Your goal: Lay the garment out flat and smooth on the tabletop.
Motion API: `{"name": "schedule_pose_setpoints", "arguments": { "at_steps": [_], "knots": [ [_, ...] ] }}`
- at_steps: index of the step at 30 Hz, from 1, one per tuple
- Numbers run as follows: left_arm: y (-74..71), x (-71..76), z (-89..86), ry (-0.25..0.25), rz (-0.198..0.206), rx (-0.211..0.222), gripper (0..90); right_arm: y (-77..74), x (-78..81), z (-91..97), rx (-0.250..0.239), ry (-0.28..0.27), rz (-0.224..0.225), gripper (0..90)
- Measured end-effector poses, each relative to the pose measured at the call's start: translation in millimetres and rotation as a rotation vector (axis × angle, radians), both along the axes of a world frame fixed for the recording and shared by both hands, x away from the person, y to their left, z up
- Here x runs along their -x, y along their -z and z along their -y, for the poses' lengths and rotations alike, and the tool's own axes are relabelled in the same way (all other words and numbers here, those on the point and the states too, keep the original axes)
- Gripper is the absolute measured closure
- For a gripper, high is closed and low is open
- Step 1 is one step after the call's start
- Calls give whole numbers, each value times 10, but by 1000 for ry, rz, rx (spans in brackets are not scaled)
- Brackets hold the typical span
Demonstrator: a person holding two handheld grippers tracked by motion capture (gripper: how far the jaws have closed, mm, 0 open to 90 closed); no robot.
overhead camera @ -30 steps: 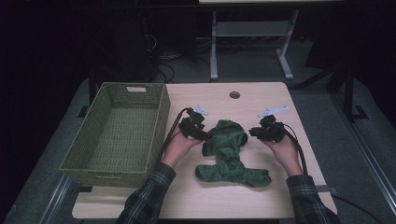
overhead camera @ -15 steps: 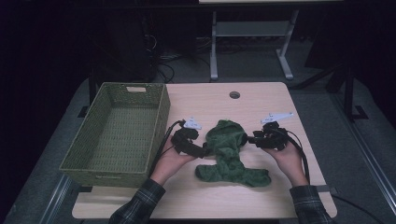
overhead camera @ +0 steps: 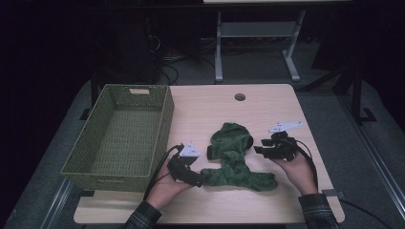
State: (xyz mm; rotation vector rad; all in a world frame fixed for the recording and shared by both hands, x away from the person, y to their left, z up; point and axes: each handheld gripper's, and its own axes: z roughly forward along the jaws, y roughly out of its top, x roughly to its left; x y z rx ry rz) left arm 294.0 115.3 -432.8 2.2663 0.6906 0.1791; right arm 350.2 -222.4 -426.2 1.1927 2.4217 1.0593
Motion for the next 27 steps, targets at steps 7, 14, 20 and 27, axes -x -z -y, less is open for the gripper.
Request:
{"name": "schedule_pose_setpoints", "arguments": {
  "at_steps": [7, 14, 20, 27],
  "knots": [
    [116, 223, -49, -9, -13, 3, 129, -58, 83, -44, -13, -20, 5, 566],
    [272, 316, -76, -7, -40, -43, 129, -112, 182, -132, -45, -41, 3, 612],
    [331, 364, -102, 3, -15, -96, 129, -130, 232, -279, -44, -86, 3, 634],
    [386, 403, -158, 13, 46, -77, 129, -154, 305, -488, -58, -144, 2, 663]
  ]
}}
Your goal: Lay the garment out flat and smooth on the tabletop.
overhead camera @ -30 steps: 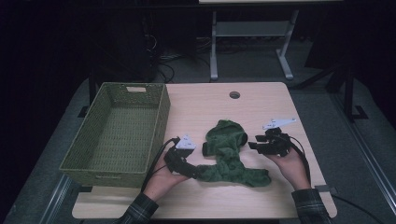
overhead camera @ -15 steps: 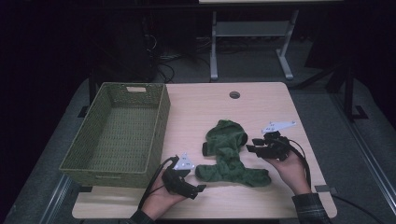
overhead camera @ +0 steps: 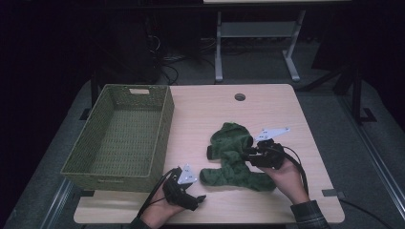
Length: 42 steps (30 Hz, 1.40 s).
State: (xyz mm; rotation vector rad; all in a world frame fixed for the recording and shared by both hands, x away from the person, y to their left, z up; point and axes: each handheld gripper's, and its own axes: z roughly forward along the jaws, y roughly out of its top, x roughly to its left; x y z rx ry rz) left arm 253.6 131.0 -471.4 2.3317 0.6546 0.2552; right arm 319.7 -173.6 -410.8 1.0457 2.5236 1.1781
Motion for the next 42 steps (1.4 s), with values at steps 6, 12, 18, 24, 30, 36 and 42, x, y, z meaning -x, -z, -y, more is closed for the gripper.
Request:
{"name": "schedule_pose_setpoints", "arguments": {
  "at_steps": [6, 12, 18, 24, 30, 36, 42],
  "knots": [
    [56, -10, -49, 15, 30, 59, 129, -41, 94, -266, -13, -76, 3, 682],
    [56, -9, -51, 15, 32, 57, 129, -16, 170, -541, -17, -139, -8, 700],
    [59, -6, -50, 12, 33, 59, 129, 33, 263, -786, -4, -195, -7, 728],
    [60, -6, -49, 12, 34, 61, 129, 86, 323, -998, 3, -242, -18, 751],
    [56, -8, -53, 15, 34, 52, 129, 180, 342, -1148, 41, -268, -20, 751],
    [56, -7, -52, 14, 34, 53, 129, 340, 336, -1253, 99, -265, -32, 729],
    [54, -11, -54, 19, 38, 50, 129, 470, 375, -1336, 193, -265, 24, 723]
  ]
}}
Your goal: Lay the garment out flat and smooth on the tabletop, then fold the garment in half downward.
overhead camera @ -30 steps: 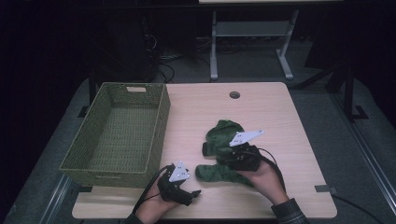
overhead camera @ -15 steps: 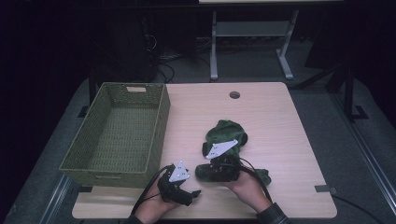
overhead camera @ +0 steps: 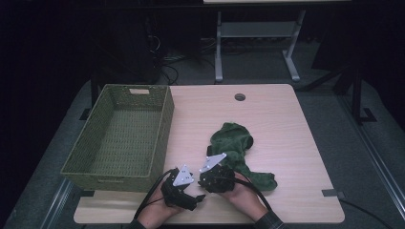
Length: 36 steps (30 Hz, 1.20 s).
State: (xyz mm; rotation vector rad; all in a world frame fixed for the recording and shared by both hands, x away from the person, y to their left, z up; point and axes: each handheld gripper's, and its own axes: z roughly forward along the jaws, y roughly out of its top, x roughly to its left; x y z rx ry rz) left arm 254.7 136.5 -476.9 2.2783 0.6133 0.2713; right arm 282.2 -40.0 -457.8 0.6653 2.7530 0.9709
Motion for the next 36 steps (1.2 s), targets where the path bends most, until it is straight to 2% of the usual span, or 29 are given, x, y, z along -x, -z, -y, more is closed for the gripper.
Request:
{"name": "schedule_pose_setpoints", "arguments": {
  "at_steps": [1, 3, 7, 9, 10, 13, 17, 22, 27, 28, 29, 36],
  "knots": [
    [0, 0, 0, 0, 0, -1, 129, -5, 17, -12, 4, 10, -5, 736],
    [0, 0, 0, 0, 1, -2, 129, 18, 37, -23, 16, 16, 35, 767],
    [1, 3, 0, 0, -2, -1, 129, 13, 73, -29, 48, 24, 71, 768],
    [-1, 1, -1, 0, 3, -3, 129, 14, 67, -22, 42, 35, 59, 811],
    [1, 4, 0, -1, 0, 0, 129, 15, 70, -27, 28, 48, 43, 827],
    [0, 6, 0, -2, 0, -1, 129, 23, 49, -7, 5, 40, 16, 861],
    [4, 12, 4, -8, -7, 8, 129, 3, 19, 46, -38, 30, -34, 868],
    [4, 12, 5, -10, -6, 9, 129, -87, 31, 105, -102, 23, -72, 867],
    [5, 15, 7, -11, -9, 13, 129, -197, 45, 203, -154, 15, -80, 866],
    [6, 13, 6, -9, -8, 13, 129, -219, 40, 230, -155, 7, -59, 865],
    [6, 13, 5, -9, -9, 13, 129, -254, 51, 250, -175, 18, -67, 864],
    [5, 14, 7, -10, -11, 13, 129, -414, 37, 537, -238, 55, -50, 861]
  ]
}}
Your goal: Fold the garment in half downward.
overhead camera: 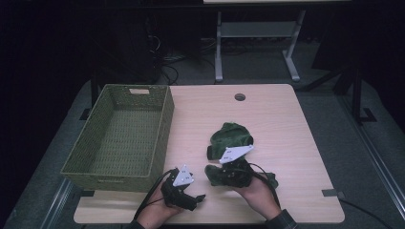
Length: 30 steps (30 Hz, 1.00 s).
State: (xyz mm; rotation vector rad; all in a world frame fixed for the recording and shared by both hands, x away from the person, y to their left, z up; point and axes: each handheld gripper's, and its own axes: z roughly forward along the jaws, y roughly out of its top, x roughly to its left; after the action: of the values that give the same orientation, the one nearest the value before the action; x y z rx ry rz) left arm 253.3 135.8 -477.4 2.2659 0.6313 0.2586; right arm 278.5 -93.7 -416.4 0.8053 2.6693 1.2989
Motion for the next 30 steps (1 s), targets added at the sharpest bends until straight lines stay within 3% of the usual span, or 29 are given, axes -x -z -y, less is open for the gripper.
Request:
{"name": "schedule_pose_setpoints", "arguments": {
  "at_steps": [4, 14, 30],
  "knots": [
    [-1, -1, -1, 0, 1, -1, 129, -49, -6, 180, -22, 40, 4, 860],
    [0, -1, 0, 0, 1, -1, 129, -41, -16, 524, -20, 122, -3, 848],
    [-2, -2, 1, 1, 1, -5, 129, 103, -69, 886, 78, 214, -18, 791]
  ]
}}
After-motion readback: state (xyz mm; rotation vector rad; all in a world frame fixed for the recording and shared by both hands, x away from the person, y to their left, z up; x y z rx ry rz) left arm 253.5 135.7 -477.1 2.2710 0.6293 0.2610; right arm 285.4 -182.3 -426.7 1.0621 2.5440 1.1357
